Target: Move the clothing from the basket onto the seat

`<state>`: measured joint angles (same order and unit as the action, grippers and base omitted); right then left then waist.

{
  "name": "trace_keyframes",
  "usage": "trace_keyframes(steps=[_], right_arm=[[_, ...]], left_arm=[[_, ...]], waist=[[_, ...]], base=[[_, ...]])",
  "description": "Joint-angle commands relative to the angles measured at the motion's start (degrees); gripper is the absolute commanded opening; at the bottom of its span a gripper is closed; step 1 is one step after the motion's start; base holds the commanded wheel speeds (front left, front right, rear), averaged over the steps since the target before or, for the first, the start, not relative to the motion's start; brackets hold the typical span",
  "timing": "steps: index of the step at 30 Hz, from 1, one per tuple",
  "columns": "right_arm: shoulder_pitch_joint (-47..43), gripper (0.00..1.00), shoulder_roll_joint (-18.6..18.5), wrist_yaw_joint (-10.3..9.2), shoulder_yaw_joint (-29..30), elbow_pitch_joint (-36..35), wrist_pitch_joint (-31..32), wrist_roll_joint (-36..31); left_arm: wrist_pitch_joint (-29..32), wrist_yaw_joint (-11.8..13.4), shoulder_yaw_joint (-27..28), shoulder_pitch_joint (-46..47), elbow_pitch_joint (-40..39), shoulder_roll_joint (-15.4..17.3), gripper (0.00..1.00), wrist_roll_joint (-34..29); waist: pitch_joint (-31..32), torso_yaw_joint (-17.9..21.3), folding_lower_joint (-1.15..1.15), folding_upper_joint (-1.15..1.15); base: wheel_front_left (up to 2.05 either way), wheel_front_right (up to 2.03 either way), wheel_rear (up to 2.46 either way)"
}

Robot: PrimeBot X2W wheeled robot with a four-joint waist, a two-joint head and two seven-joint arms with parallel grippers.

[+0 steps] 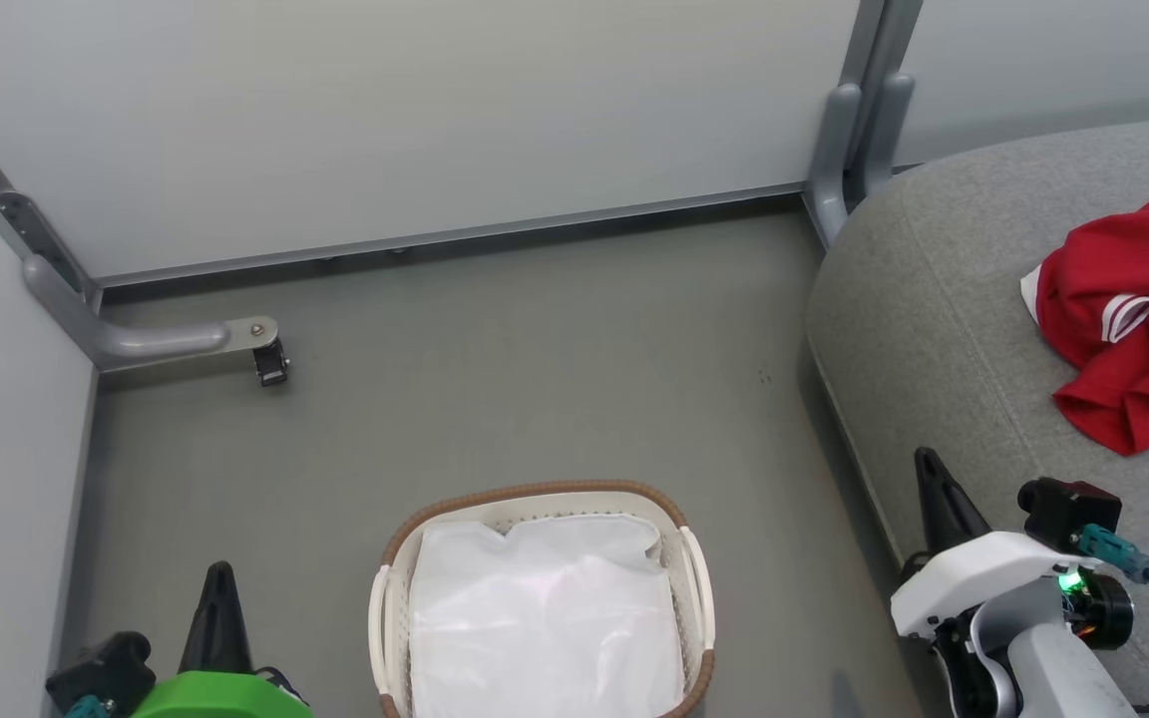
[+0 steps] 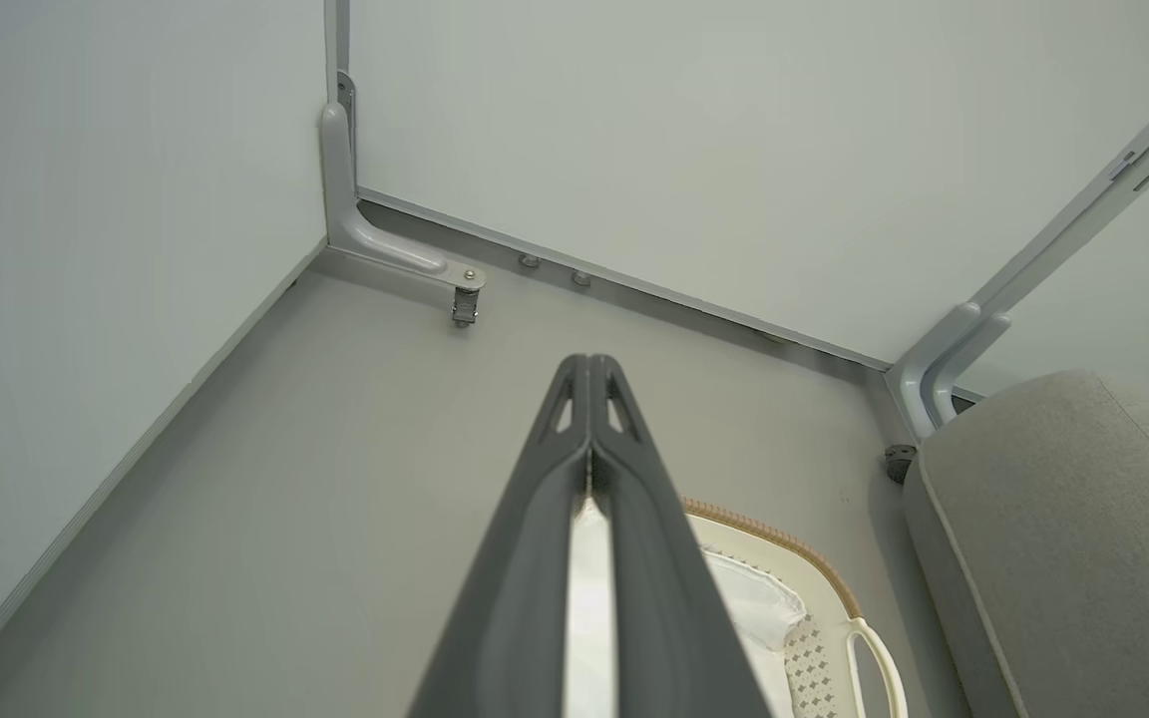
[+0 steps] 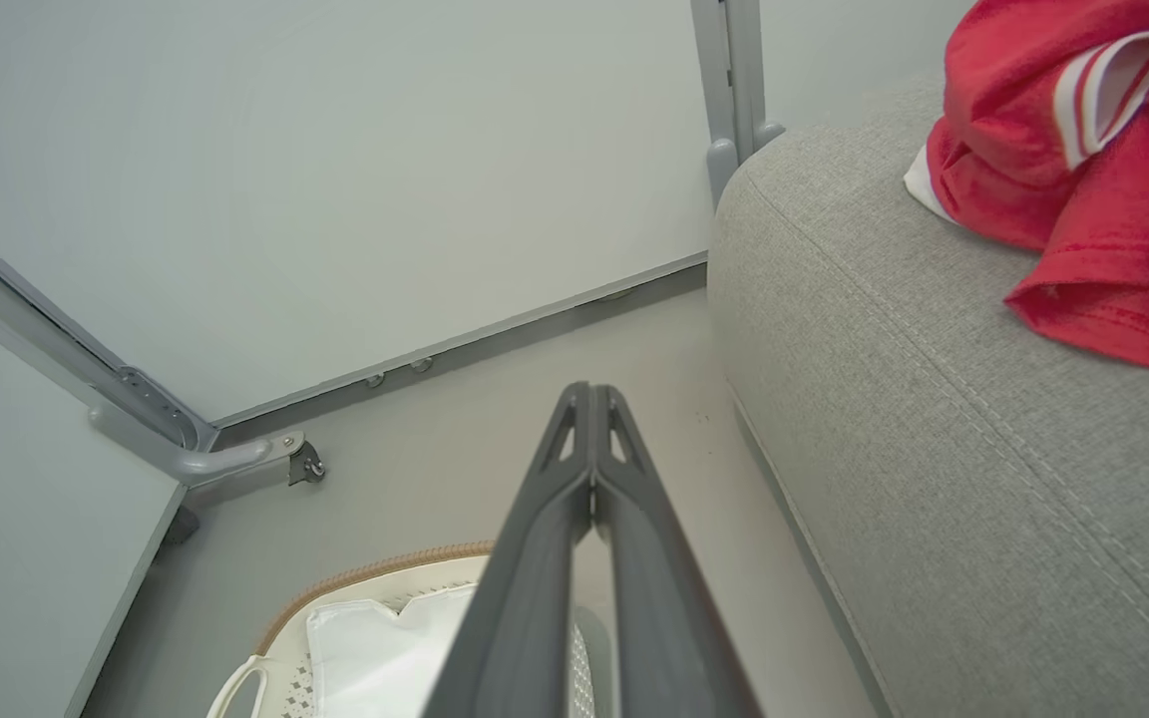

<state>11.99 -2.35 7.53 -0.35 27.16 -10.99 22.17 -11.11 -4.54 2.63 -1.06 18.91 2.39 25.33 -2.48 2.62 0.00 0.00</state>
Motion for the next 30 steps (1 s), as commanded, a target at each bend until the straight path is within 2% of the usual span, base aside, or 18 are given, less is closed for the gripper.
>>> trace_keyframes(steps=[1,30], right_arm=[[0.1,0.00,-0.2,-0.01,0.4,-1.5,0.6,2.7],[-2.2,0.00,-0.4,-0.02,2.8,-6.0,6.8,27.7]], left_arm=[[0.5,-0.2,0.4,1.6,-1.1,0.2,0.00,2.5],[6.8,-1.3,1.7,3.9,-2.6,0.4,0.00,26.4]], waist=[[0.0,0.0,0.00,0.00],[0.6,-0.7,0.00,0.00]], base=[[0.00,0.00,0.00],[0.00,0.00,0.00]])
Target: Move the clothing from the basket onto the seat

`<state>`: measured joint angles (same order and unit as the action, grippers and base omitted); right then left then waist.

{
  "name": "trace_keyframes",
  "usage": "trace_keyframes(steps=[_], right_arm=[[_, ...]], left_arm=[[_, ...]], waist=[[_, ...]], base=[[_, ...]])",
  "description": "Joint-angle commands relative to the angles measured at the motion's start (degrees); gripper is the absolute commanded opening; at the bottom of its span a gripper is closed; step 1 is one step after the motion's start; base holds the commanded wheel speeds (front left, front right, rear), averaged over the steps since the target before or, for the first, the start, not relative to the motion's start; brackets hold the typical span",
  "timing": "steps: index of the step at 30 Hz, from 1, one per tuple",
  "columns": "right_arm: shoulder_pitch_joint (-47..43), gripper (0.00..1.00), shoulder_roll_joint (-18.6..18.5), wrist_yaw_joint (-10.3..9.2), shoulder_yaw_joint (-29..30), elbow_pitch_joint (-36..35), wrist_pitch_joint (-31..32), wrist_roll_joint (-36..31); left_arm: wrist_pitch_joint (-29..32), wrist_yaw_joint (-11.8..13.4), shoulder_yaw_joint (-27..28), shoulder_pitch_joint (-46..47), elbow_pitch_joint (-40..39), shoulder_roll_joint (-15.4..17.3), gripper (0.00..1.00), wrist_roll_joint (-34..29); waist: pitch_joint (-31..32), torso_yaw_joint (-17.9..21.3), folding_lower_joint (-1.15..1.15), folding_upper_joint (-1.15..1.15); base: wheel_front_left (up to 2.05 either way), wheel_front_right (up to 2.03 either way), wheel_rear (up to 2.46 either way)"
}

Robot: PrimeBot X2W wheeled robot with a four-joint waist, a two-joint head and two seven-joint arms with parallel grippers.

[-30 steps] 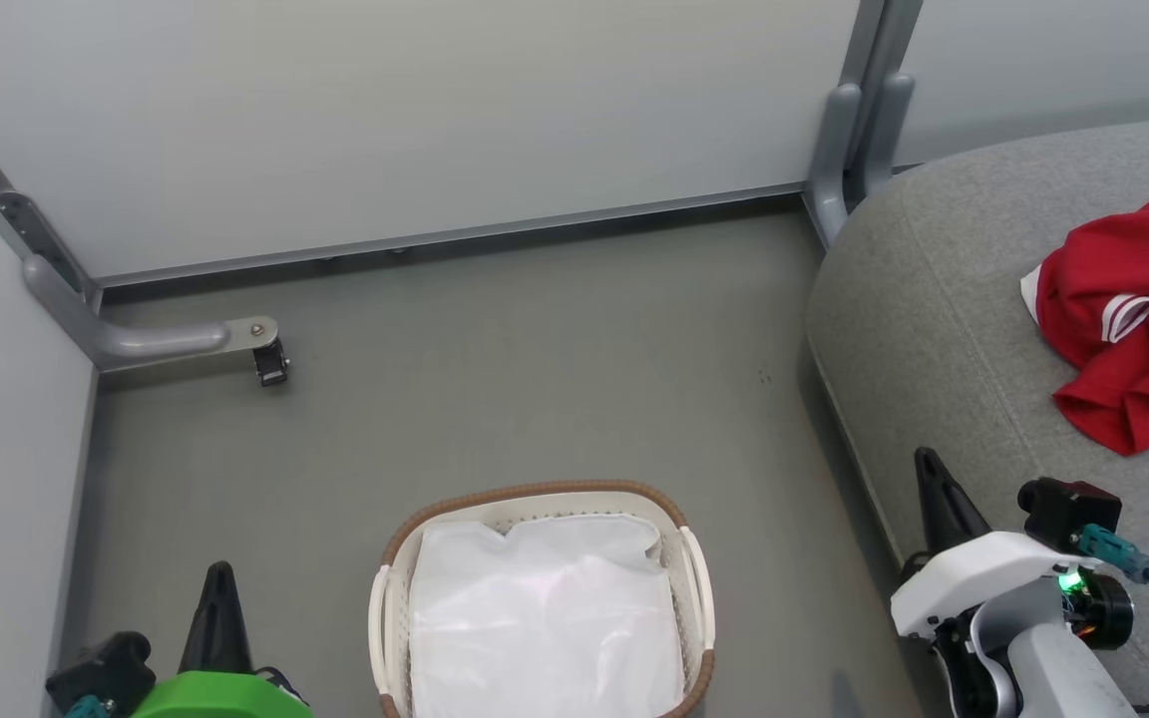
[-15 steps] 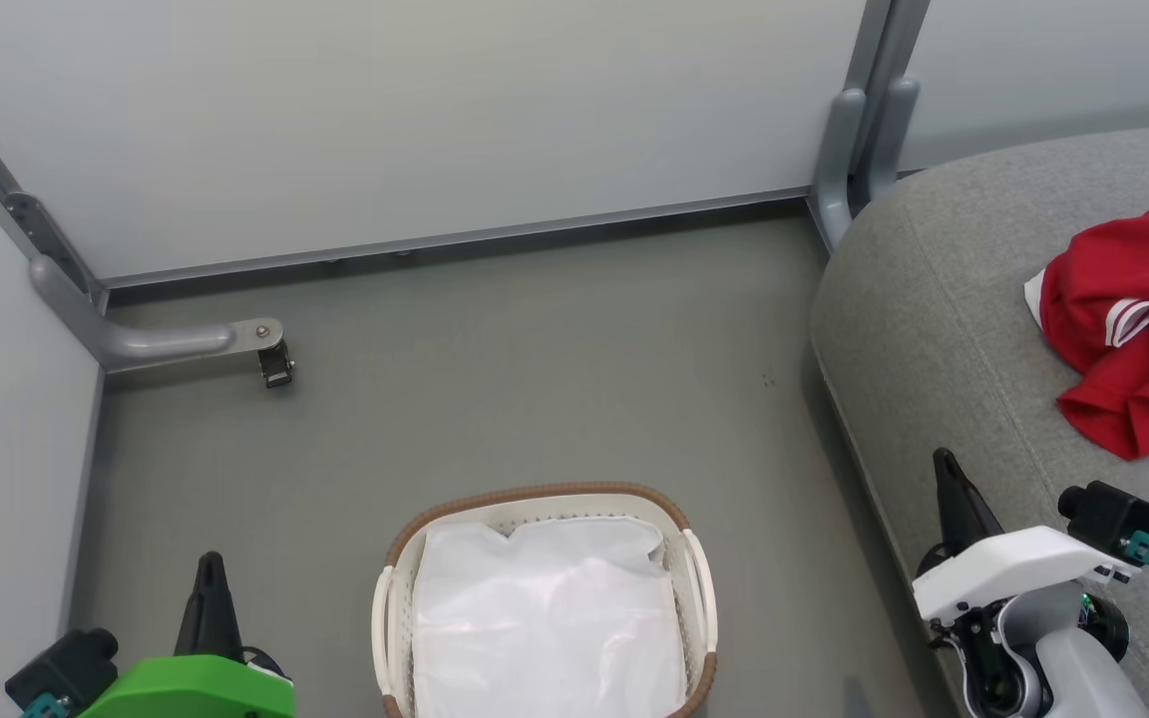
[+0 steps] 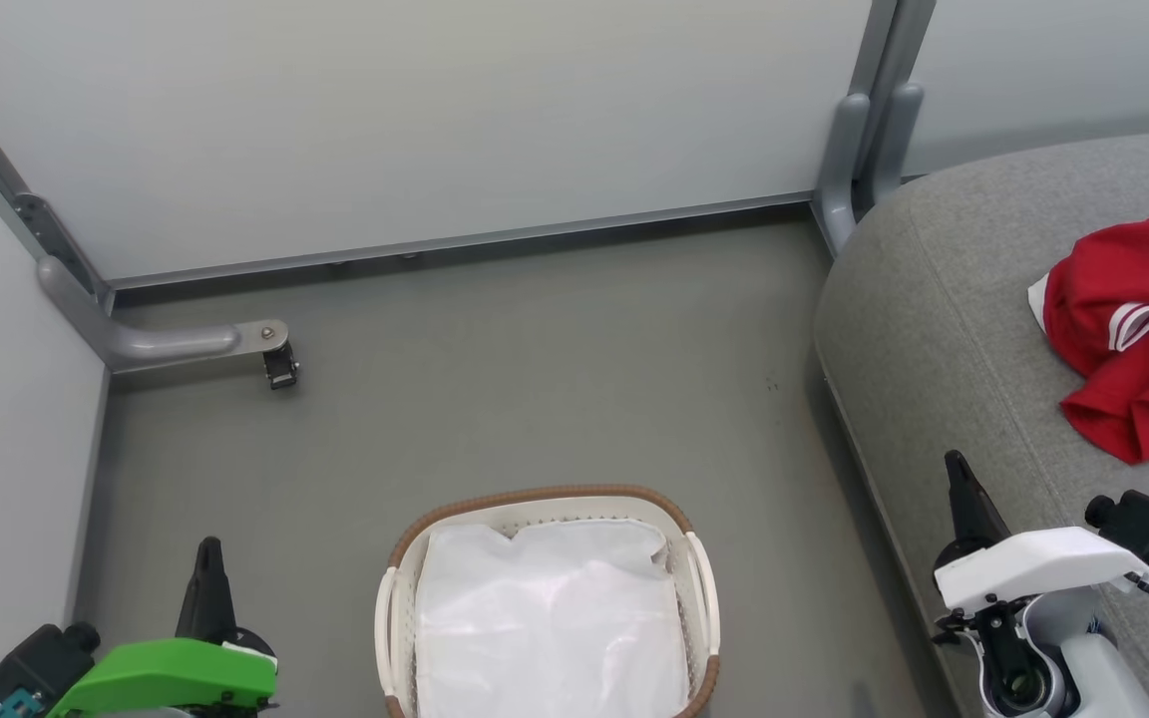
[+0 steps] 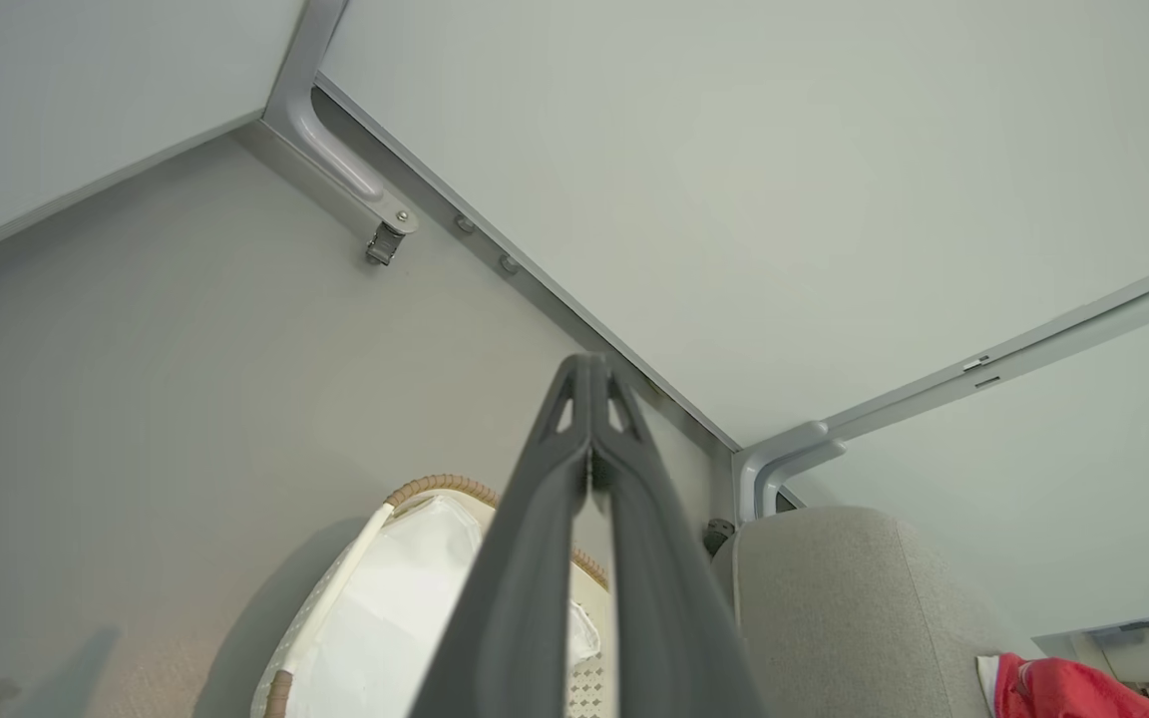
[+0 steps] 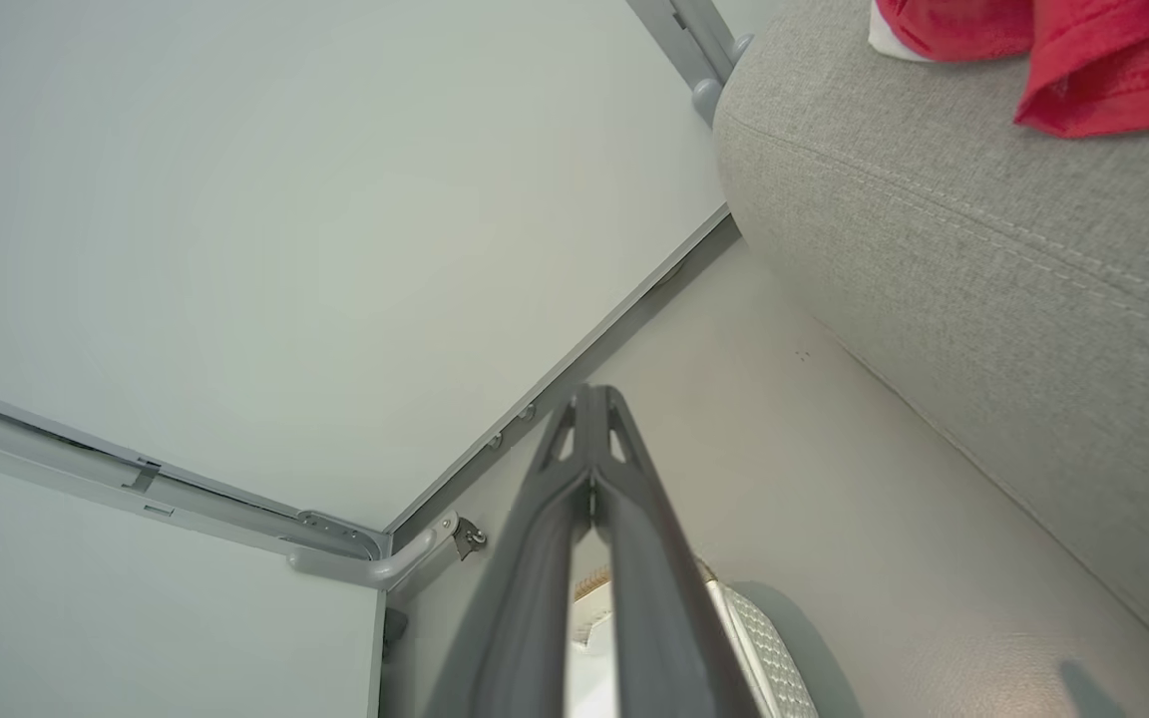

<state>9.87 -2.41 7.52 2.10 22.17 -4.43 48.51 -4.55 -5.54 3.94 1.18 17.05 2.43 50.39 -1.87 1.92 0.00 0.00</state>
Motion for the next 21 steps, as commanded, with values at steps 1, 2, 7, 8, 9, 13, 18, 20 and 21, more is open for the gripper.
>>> trace_keyframes(steps=[1,2,7,8,9,13,18,20,21], right_arm=[[-0.2,0.00,-0.3,-0.01,0.4,-1.2,0.4,2.0],[-0.2,0.00,-0.4,-0.01,0.5,-1.3,0.6,2.8],[-0.6,0.00,-0.4,-0.02,0.8,-1.9,1.5,6.2],[-0.6,0.00,-0.4,-0.02,0.9,-2.0,1.7,7.0],[-0.7,0.00,-0.4,-0.02,0.9,-2.1,1.9,7.6],[-0.8,0.00,-0.4,-0.02,1.2,-2.7,2.6,10.4],[-1.1,0.00,-0.4,-0.02,1.6,-3.2,3.4,13.6],[-1.3,0.00,-0.4,-0.02,1.7,-3.4,3.7,14.7],[-1.3,0.00,-0.4,-0.02,1.8,-3.5,3.9,15.4]], left_arm=[[0.5,-0.3,0.4,1.8,-0.8,0.4,0.00,2.0],[0.6,-0.4,0.5,1.8,-0.9,0.4,0.00,2.7],[1.5,-0.5,0.7,2.1,-1.1,0.4,0.00,6.0],[1.7,-0.6,0.7,2.2,-1.1,0.4,0.00,6.8],[1.9,-0.6,0.7,2.3,-1.2,0.4,0.00,7.3],[2.6,-0.6,0.9,2.6,-1.4,0.4,0.00,10.0],[3.5,-0.8,1.0,2.8,-1.5,0.4,0.00,13.1],[3.7,-0.9,1.1,2.9,-1.6,0.4,0.00,14.1],[3.9,-0.9,1.1,3.0,-1.6,0.5,0.00,14.7]], waist=[[0.0,0.0,0.00,0.00],[0.1,-0.1,0.00,0.00],[0.2,-0.2,0.00,0.00],[0.2,-0.2,0.00,0.00],[0.2,-0.2,0.00,0.00],[0.3,-0.3,0.00,0.00],[0.4,-0.4,0.00,0.00],[0.4,-0.5,0.00,0.00],[0.4,-0.5,0.00,0.00]], base=[[0.00,0.00,0.00],[0.00,0.00,0.00],[0.00,0.00,0.00],[0.00,0.00,0.00],[0.00,0.00,0.00],[0.00,0.00,0.00],[0.00,0.00,0.00],[0.00,0.00,0.00],[0.00,0.00,0.00]])
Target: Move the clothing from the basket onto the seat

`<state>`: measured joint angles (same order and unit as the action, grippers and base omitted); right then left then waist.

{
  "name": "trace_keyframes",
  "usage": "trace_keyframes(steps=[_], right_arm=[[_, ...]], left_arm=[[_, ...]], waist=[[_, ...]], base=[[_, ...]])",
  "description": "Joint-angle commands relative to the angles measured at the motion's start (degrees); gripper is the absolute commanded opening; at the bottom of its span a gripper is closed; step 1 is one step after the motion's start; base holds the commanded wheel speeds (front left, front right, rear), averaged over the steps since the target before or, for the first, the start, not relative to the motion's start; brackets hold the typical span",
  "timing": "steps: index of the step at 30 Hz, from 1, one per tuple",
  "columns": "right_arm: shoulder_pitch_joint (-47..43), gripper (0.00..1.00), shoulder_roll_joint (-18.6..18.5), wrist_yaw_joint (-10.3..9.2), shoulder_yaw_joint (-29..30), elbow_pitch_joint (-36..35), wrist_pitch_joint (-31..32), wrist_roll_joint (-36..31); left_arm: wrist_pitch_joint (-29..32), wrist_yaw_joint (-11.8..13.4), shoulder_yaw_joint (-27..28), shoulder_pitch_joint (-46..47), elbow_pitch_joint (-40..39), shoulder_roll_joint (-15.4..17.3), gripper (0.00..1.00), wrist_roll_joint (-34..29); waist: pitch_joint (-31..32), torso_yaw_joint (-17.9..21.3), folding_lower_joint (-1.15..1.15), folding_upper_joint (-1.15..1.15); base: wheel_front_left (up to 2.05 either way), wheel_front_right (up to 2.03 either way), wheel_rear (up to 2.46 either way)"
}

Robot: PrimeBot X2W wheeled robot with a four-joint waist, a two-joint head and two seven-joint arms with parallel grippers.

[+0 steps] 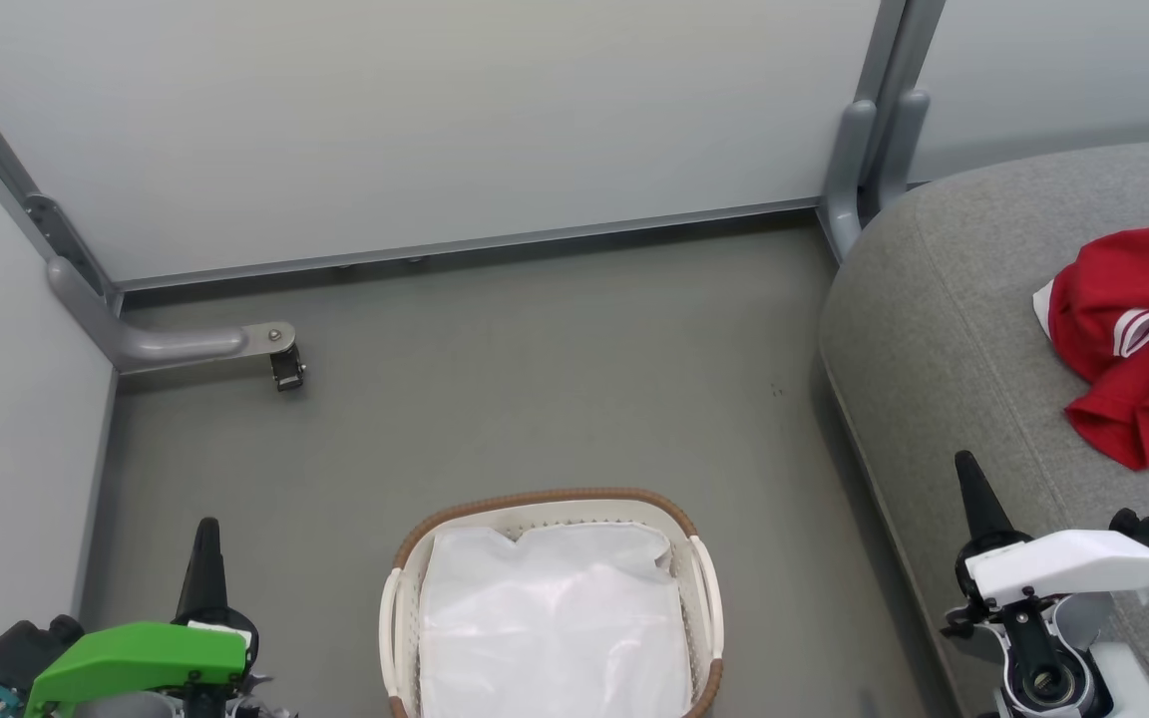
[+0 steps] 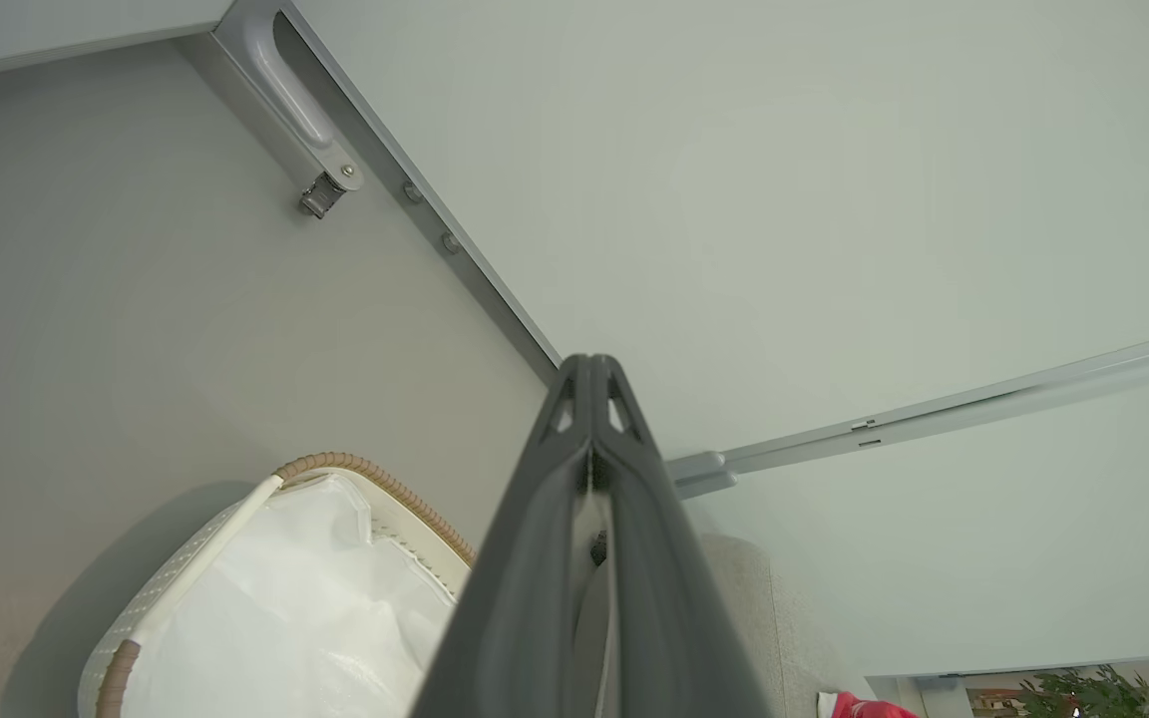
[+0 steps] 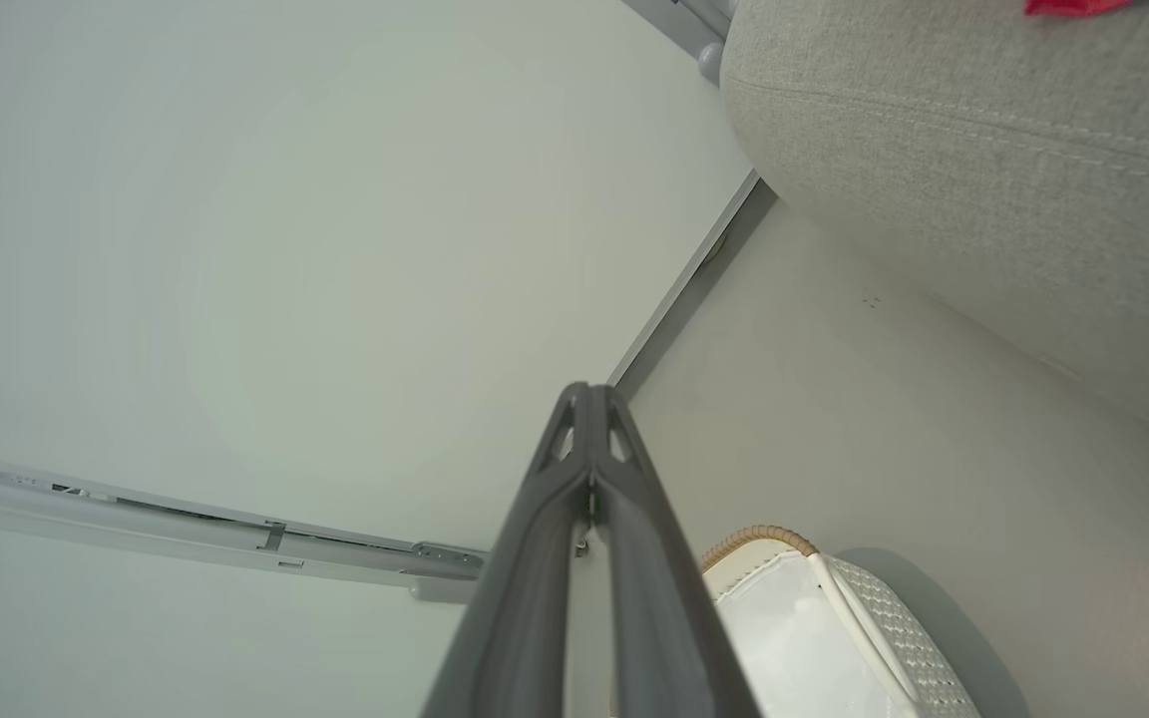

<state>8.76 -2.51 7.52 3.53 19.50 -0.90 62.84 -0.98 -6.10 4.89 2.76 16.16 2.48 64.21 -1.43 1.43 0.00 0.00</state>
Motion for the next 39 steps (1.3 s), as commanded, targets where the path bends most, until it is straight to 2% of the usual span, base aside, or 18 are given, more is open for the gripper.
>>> trace_keyframes(steps=[1,39], right_arm=[[-0.3,0.00,-0.3,-0.03,0.4,-0.9,0.5,1.7],[-2.2,0.00,-0.5,-0.03,2.3,-4.3,5.4,21.1]], left_arm=[[0.5,-0.4,0.2,1.5,-0.7,0.4,0.00,1.6],[5.5,-1.1,1.3,3.2,-1.8,0.5,0.00,20.1]], waist=[[0.0,0.0,0.00,0.00],[0.8,-0.9,0.00,0.00]], base=[[0.00,0.00,0.00],[0.00,0.00,0.00]])
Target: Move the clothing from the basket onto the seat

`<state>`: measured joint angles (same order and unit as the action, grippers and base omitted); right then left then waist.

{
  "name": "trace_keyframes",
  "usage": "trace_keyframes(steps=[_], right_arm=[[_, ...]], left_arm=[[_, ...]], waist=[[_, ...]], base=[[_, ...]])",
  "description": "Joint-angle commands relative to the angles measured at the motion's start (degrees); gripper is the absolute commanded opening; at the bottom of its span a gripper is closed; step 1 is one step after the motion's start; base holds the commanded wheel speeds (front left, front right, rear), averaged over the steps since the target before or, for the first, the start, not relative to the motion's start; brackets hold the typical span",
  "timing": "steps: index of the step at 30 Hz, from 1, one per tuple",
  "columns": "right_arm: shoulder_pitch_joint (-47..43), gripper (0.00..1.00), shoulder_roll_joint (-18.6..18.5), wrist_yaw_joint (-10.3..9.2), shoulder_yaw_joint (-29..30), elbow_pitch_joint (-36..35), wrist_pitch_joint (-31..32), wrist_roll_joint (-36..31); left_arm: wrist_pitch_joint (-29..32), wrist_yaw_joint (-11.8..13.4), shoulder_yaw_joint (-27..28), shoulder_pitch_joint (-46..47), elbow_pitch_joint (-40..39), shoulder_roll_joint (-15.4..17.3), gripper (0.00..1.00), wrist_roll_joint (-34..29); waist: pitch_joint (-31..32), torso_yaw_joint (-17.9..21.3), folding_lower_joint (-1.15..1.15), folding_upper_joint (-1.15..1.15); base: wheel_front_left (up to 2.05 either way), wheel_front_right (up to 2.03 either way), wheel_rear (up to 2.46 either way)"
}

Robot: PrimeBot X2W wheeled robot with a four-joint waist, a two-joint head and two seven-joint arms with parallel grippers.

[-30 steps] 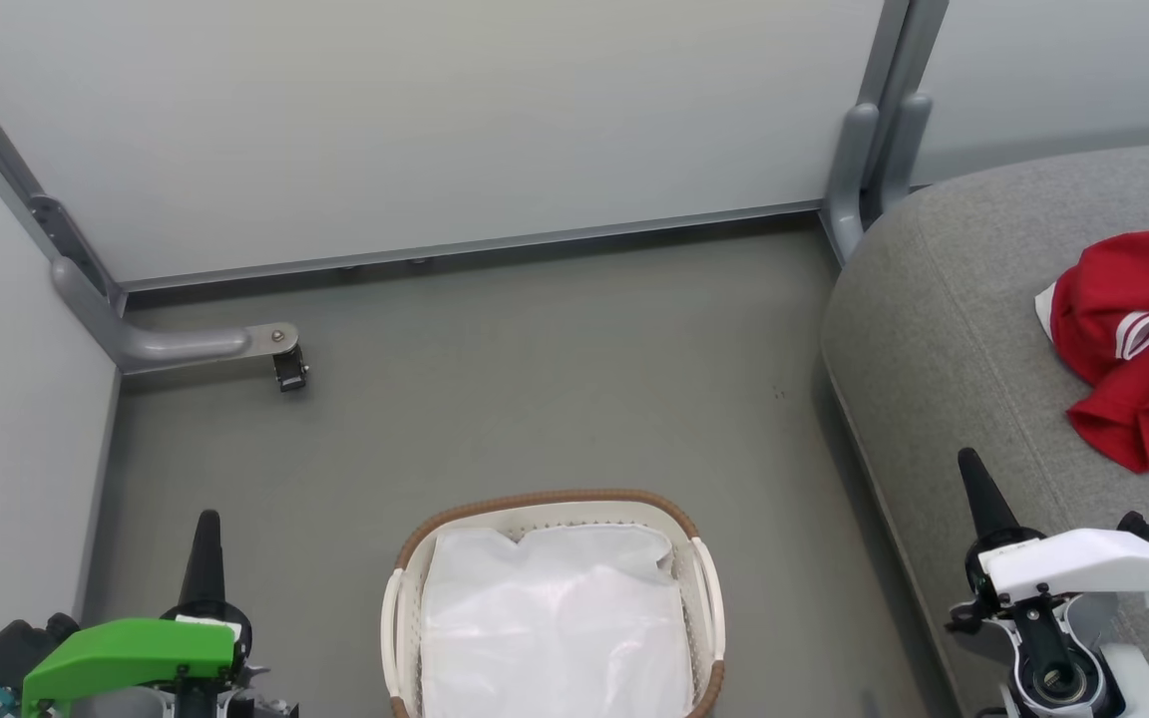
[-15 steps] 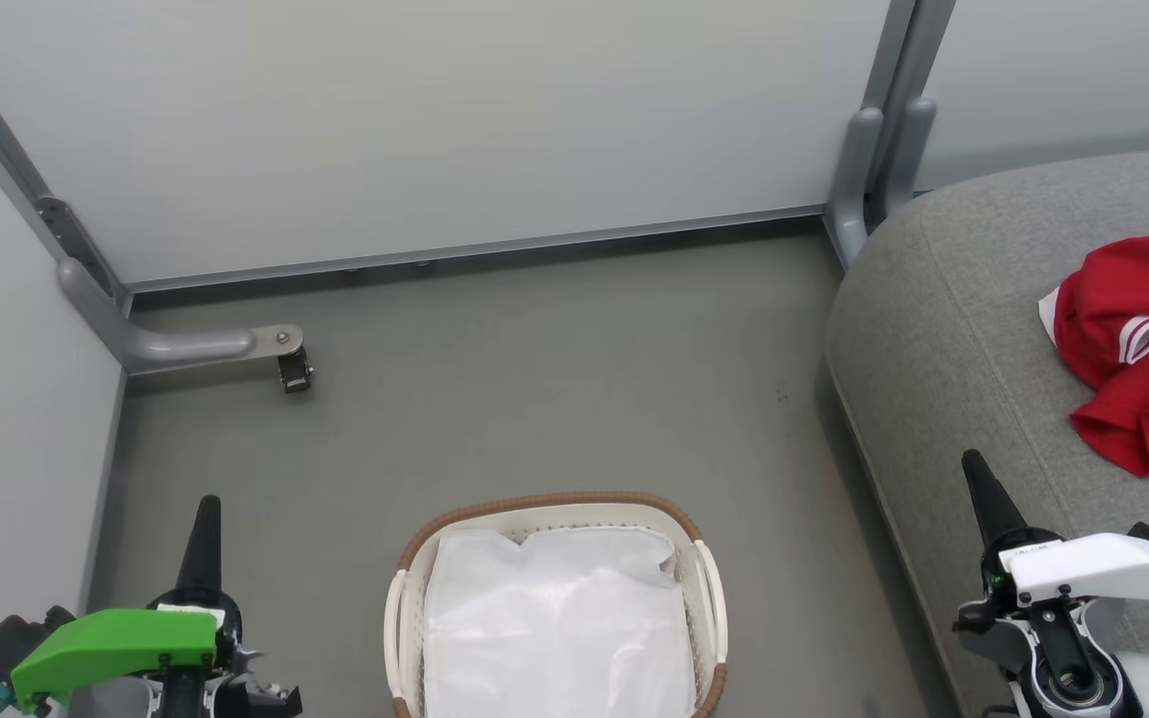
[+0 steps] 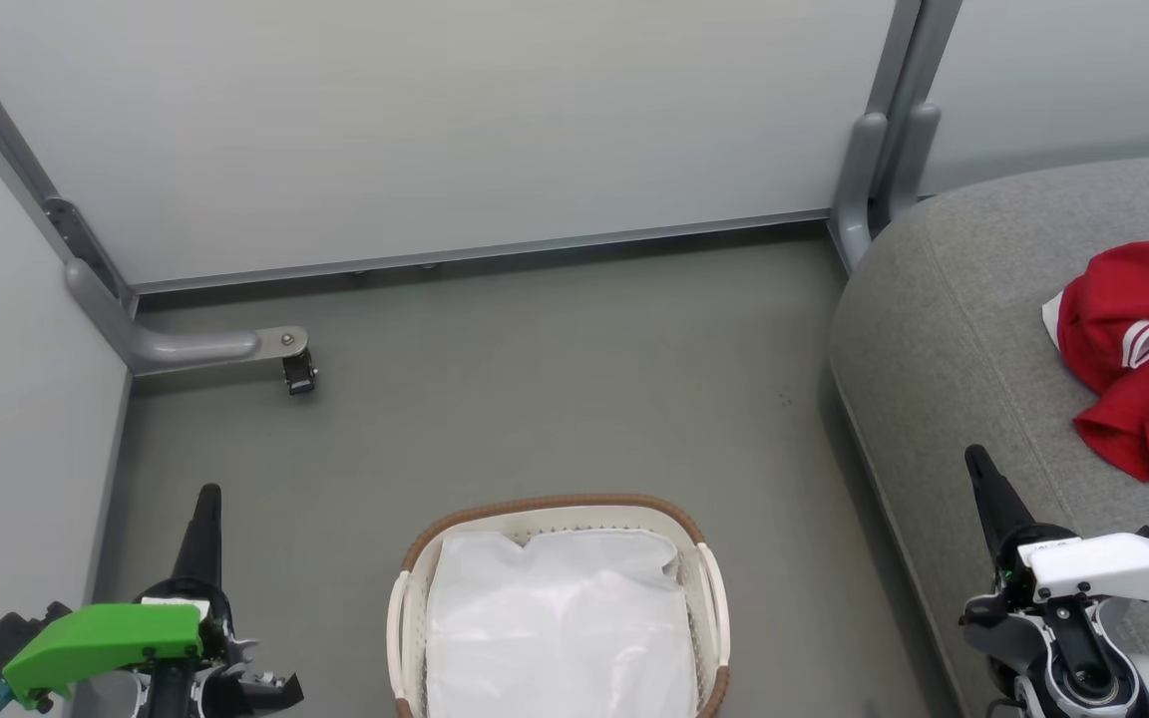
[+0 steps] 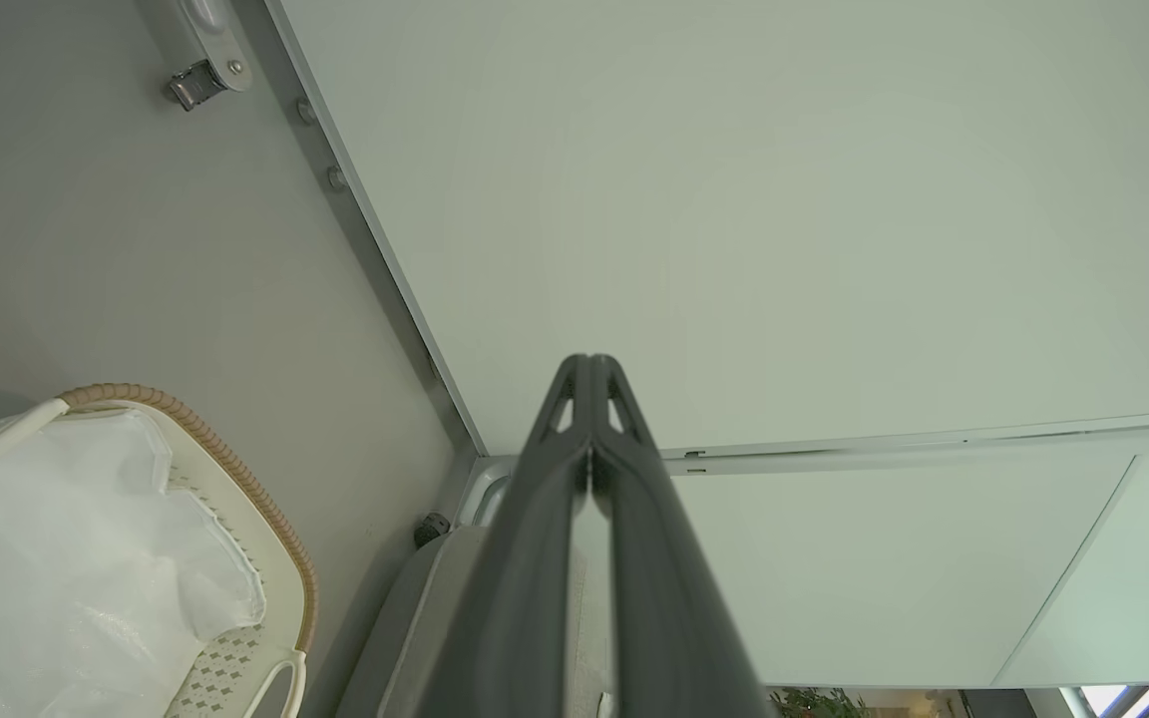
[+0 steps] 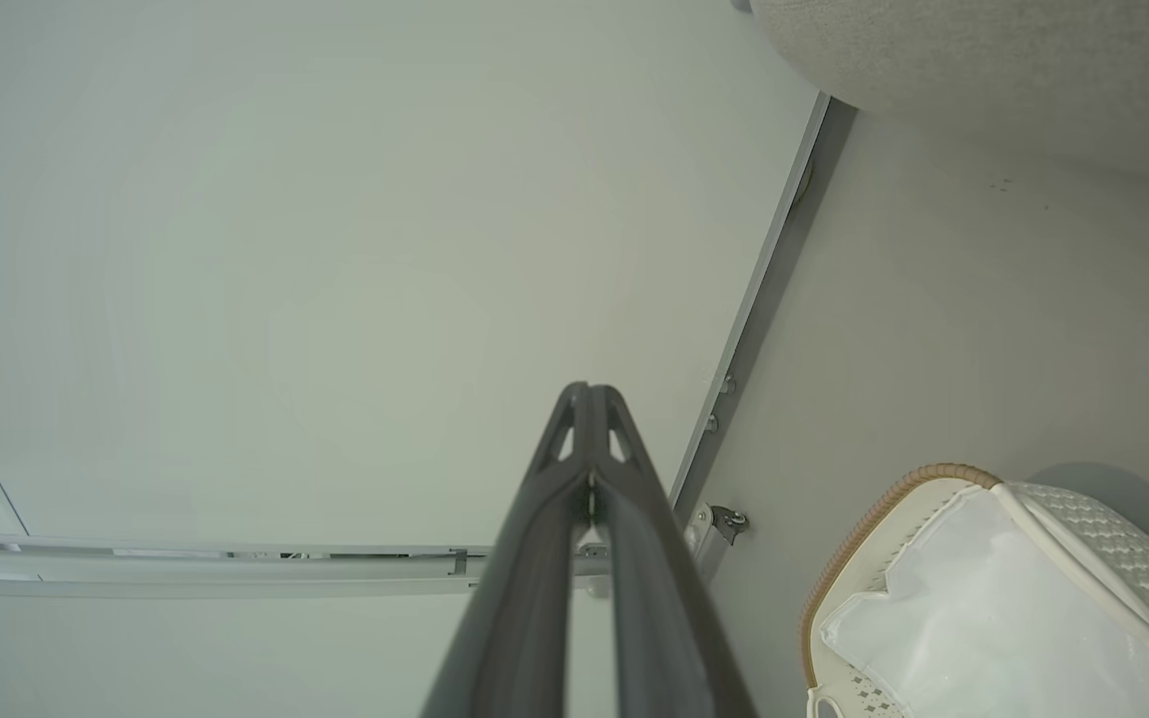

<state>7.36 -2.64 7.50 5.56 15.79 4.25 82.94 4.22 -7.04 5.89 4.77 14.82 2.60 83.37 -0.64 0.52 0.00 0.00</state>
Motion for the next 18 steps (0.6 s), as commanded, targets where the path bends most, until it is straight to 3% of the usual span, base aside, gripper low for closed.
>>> trace_keyframes(steps=[1,18], right_arm=[[-0.8,0.00,-0.3,-0.01,0.3,-0.6,0.5,1.5],[-1.3,0.00,-0.4,-0.02,1.0,-1.8,2.2,8.4]], left_arm=[[0.4,-0.2,0.4,1.3,-0.5,0.4,0.00,1.4],[2.2,-0.5,0.7,1.8,-0.8,0.5,0.00,8.1]], waist=[[0.0,0.0,0.00,0.00],[0.4,-0.4,0.00,0.00]], base=[[0.00,0.00,0.00],[0.00,0.00,0.00]])
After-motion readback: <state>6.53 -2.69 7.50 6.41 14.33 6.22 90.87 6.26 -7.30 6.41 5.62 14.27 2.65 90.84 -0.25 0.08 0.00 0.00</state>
